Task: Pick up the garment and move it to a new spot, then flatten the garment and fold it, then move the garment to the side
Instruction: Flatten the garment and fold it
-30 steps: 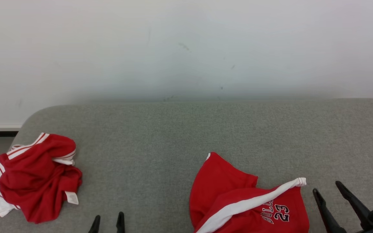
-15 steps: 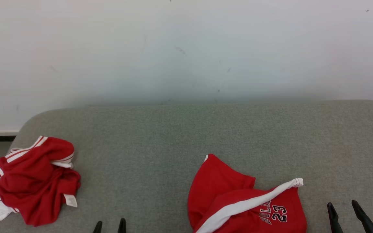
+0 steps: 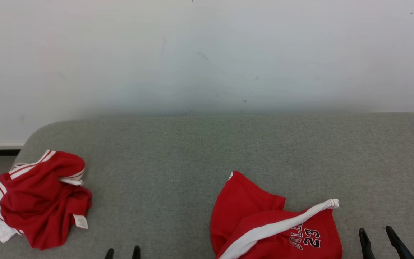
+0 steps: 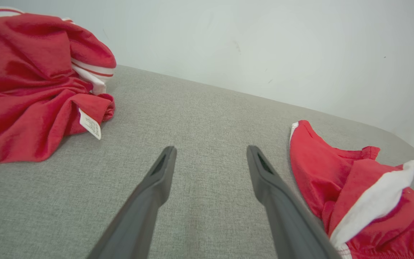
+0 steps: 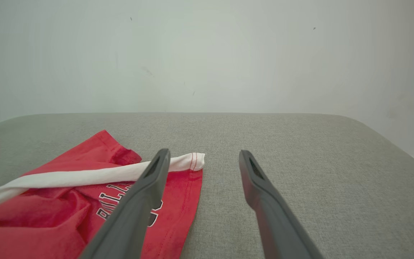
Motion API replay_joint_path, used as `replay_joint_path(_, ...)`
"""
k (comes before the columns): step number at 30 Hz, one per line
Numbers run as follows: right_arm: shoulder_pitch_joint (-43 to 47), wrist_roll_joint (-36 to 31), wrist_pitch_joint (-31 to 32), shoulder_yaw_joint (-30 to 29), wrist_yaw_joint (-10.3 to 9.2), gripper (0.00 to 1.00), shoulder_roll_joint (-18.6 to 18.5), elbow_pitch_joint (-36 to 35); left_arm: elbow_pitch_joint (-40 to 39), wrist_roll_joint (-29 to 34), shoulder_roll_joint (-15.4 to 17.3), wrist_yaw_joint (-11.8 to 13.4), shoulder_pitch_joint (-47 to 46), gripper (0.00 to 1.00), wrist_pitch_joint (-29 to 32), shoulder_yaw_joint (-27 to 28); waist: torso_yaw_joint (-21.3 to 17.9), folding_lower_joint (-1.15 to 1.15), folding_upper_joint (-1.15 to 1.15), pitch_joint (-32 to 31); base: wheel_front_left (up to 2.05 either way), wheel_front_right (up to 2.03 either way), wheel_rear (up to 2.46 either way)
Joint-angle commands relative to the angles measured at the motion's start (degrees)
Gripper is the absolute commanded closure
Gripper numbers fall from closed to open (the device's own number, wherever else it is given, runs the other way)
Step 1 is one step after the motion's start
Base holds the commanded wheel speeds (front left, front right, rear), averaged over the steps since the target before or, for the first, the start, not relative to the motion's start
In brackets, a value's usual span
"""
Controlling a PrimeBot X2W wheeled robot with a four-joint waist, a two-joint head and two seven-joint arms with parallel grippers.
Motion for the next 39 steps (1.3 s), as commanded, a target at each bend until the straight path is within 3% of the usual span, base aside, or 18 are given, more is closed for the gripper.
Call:
replay_joint_path(1,-0.28,-0.31,-0.17,0.14,-0.14,0.0,-0.53,0.3,0.12,-0.02,0.18,0.0,0.06,0.0,-0.03,0.04,0.04,0.0,0.0,0.01,0.0,0.0,0.0)
replay_joint_path(15,-2.21,1.23,-0.17,1.98,-0.13,0.0,-1.85,0.48,-0.34,1.59,0.18,0.09,-0.44,0.0,-0.02,-1.26,-0.09,0.0,0.0,0.26,0.0,0.0,0.0)
replay_joint_path(19,-5.46,2.02,-0.17,6.24,-0.13,0.0,-6.54,1.17,1.1,3.21,0.27,-1.15,-1.42,0.0,0.61,-3.85,-0.25,0.0,0.0,0.8,0.0,0.0,0.0)
replay_joint_path(26,-14.08,5.19,2.48,15.04,-0.14,0.0,-15.22,4.76,0.21,-3.87,0.88,-4.87,-3.48,0.0,14.75,-10.08,-0.19,0.0,0.0,1.99,0.0,0.0,0.0)
replay_joint_path(32,-19.39,8.42,7.92,23.77,-0.14,0.0,-19.85,5.55,-0.9,-10.22,2.56,-5.44,-4.44,0.0,21.59,-14.16,-0.26,0.0,0.0,3.19,0.0,0.0,0.0)
replay_joint_path(39,-26.0,12.9,11.58,33.65,-0.13,0.0,-24.16,6.07,0.51,-14.87,4.95,-5.45,-8.09,0.0,23.71,-19.48,-0.05,0.0,0.0,6.12,0.0,0.0,0.0)
